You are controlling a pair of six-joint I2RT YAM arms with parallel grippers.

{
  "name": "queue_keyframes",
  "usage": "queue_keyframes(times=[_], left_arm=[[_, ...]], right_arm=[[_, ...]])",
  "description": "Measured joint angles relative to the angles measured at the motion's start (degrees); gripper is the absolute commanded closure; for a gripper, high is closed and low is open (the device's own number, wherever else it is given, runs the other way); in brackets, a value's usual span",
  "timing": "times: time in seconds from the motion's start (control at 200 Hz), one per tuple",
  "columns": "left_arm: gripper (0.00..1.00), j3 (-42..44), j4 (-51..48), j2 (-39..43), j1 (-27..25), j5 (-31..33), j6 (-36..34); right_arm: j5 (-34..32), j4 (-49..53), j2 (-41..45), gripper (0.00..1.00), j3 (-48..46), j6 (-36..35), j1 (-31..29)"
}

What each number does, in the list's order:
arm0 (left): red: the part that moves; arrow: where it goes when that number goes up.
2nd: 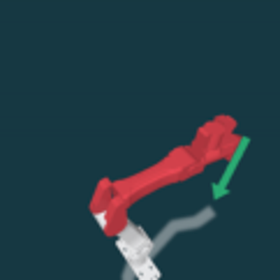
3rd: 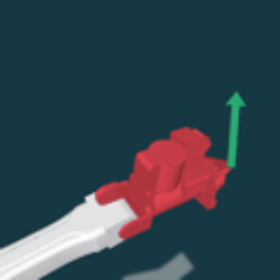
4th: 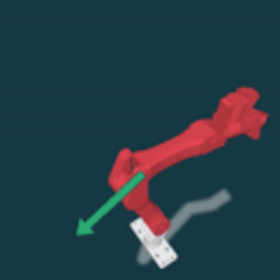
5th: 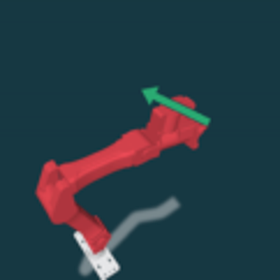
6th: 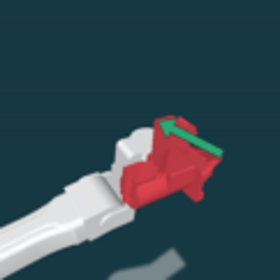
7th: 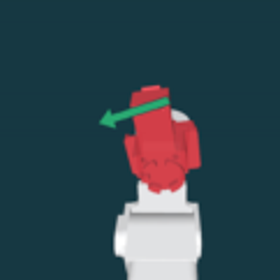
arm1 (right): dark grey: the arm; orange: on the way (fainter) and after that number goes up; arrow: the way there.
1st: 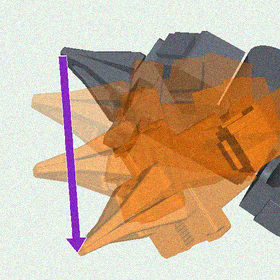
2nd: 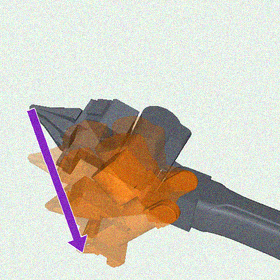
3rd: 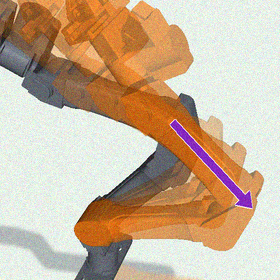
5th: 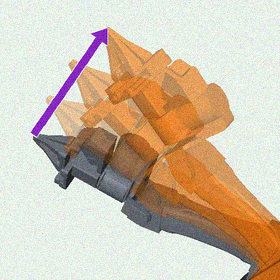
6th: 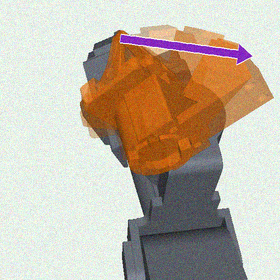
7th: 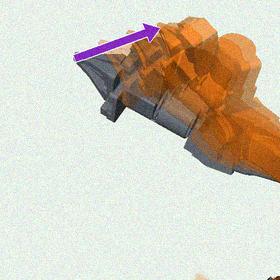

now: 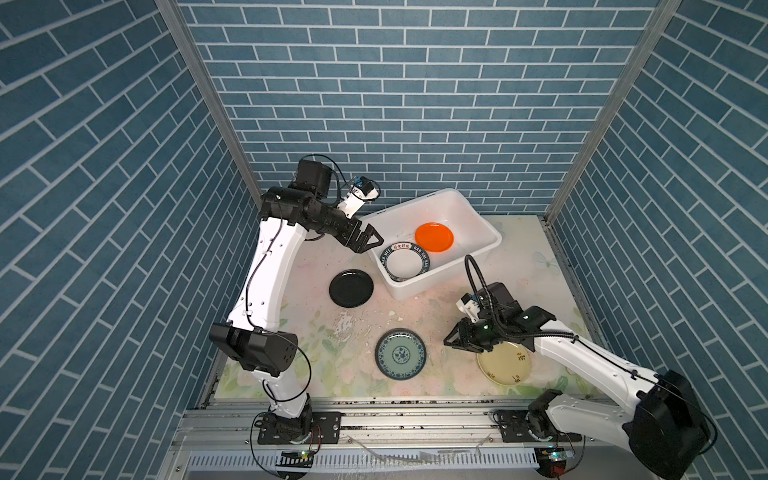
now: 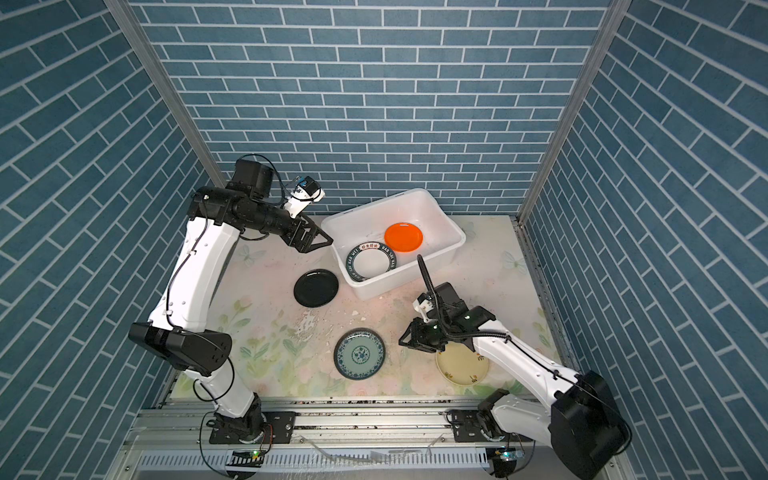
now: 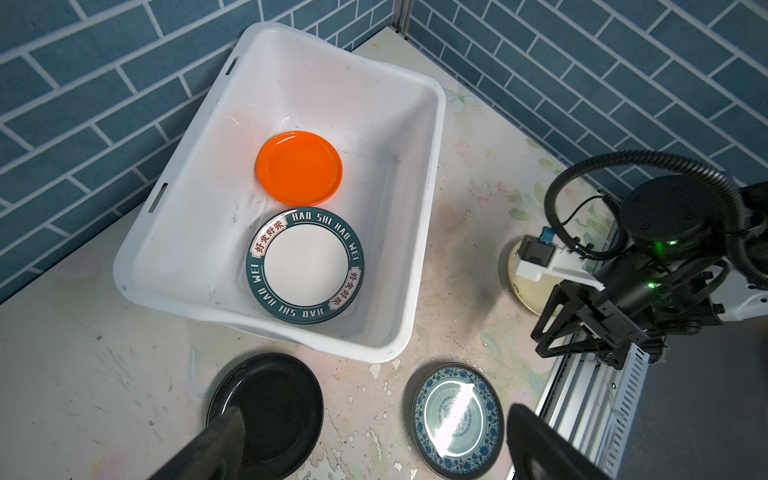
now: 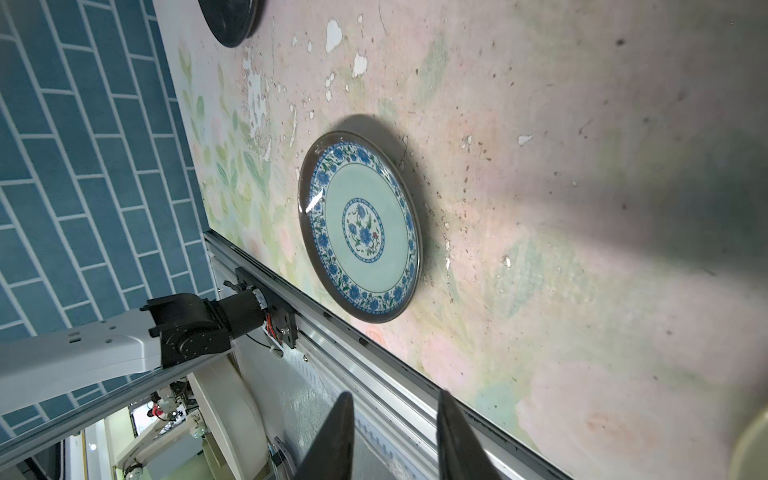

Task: Place the plates into the plastic bin on the countertop
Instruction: 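Move the right gripper out of the bin toward the blue-and-white plate, then lower the right gripper onto the blue-and-white plate's rim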

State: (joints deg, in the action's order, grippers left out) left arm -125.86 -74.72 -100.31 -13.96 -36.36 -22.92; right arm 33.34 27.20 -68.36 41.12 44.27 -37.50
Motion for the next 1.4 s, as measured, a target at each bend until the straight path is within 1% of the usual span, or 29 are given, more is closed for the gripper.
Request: queue_keyframes(times=[0.19, 0.525, 0.79, 1.035, 1.4], left_arm=[[0.0, 0.0, 0.0, 0.0, -1.6, -0.2, 0.0], [0.01, 0.0, 0.0, 0.0, -2.5, 0.3, 0.0], [0.0, 0.6, 0.0, 0.1, -3.0, 0.7, 0.0], [0.0, 0.8, 0.0, 0.2, -3.4, 0.8, 0.0], [0.0, 1.4, 0.0, 0.9, -3.6, 1.2, 0.0]], right_arm=[[-1.4, -7.5, -8.6, 0.68, 0.0, 0.5, -3.2], [-1.8, -16.0, -17.8, 0.69, -2.2, 0.3, -5.8], [-1.4, -19.1, -19.9, 0.69, -2.2, 0.2, -6.4], [-0.8, -19.1, -22.9, 0.71, -0.8, -1.0, -7.1], [-1.2, -18.6, -25.7, 0.76, 2.1, -2.8, -8.6]])
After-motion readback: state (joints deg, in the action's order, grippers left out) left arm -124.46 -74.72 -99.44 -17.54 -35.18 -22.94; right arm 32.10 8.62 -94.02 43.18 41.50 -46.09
